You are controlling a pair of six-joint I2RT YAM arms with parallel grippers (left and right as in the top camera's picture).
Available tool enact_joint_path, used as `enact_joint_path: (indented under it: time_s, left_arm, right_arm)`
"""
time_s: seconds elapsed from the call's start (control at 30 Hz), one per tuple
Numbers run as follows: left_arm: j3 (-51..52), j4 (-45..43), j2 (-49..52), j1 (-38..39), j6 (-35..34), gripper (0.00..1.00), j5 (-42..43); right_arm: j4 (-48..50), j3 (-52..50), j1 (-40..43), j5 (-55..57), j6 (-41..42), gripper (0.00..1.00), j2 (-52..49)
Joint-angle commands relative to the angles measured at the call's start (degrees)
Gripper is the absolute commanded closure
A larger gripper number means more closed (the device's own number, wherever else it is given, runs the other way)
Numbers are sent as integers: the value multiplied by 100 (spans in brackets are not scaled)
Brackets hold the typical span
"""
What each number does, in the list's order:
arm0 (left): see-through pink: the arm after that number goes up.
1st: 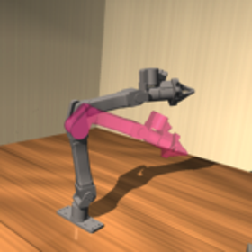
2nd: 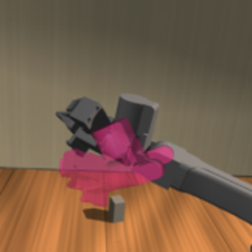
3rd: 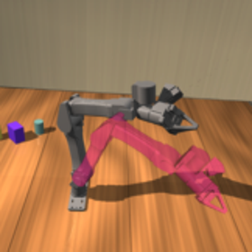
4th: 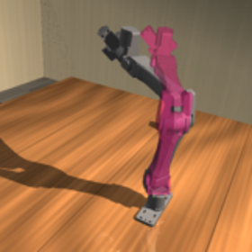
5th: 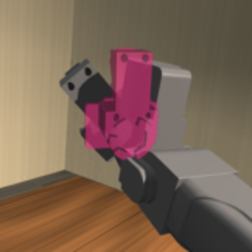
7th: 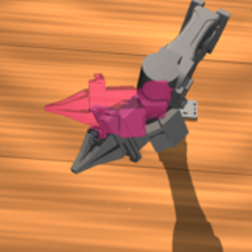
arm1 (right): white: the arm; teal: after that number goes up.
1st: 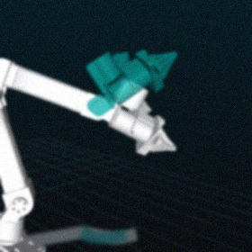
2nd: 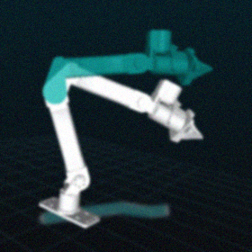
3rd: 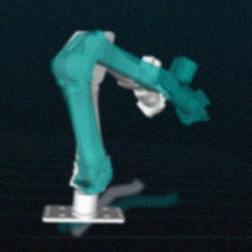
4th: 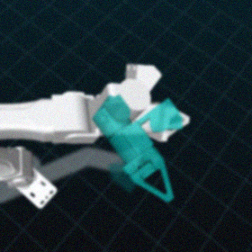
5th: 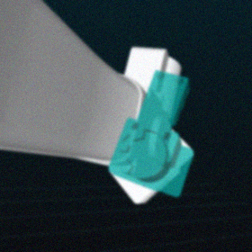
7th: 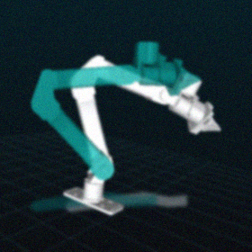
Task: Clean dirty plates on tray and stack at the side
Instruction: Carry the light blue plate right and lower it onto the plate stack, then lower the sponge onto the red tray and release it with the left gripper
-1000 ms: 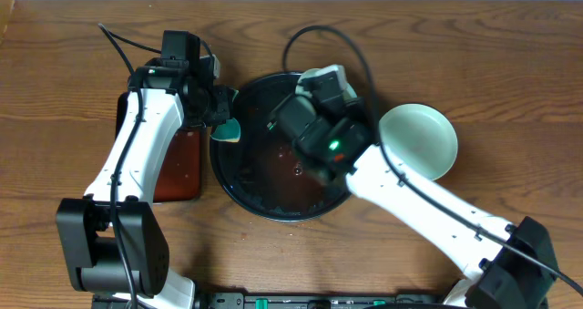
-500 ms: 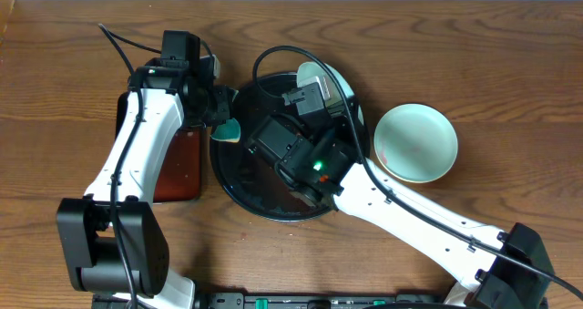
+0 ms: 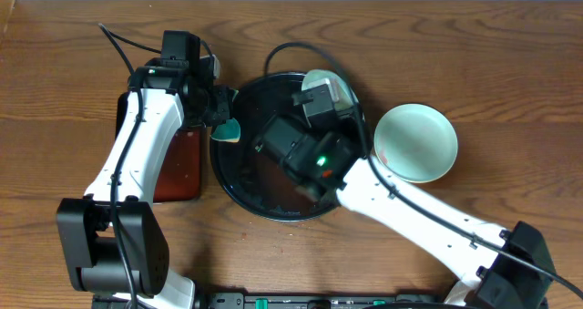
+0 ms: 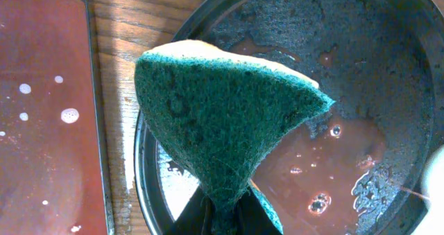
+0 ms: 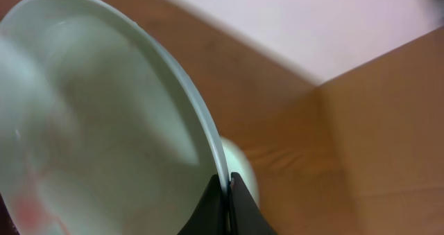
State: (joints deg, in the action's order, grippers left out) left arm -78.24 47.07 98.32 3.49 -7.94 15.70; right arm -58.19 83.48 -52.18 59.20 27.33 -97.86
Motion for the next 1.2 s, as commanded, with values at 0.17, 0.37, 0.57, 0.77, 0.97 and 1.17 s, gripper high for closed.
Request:
enact_joint_path:
  time_s: [0.17, 0.37, 0.57, 0.77, 0.97, 1.17]
  left_arm:
    - [39, 2, 26, -4, -74, 93, -140]
    - [39, 2, 26, -4, -74, 93, -146]
    - [39, 0, 26, -4, -74, 93, -146]
    - [-72, 170, -39, -44, -72, 93, -223]
    - [-262, 608, -435, -345, -70, 93, -748]
    - [-262, 951, -892, -874, 15, 92, -1403]
  right_arm:
    - [-9, 15, 1792, -4148, -413, 99, 426]
    - [-426, -4, 3569, -5388, -772, 99, 525]
    - [-483, -461, 4887, -5377, -772, 99, 520]
    - [155, -1320, 5495, -5423, -772, 99, 518]
    - [894, -1971, 5508, -5517, -769, 64, 492]
    - [831, -1860, 5499, -5549, -774, 21, 501]
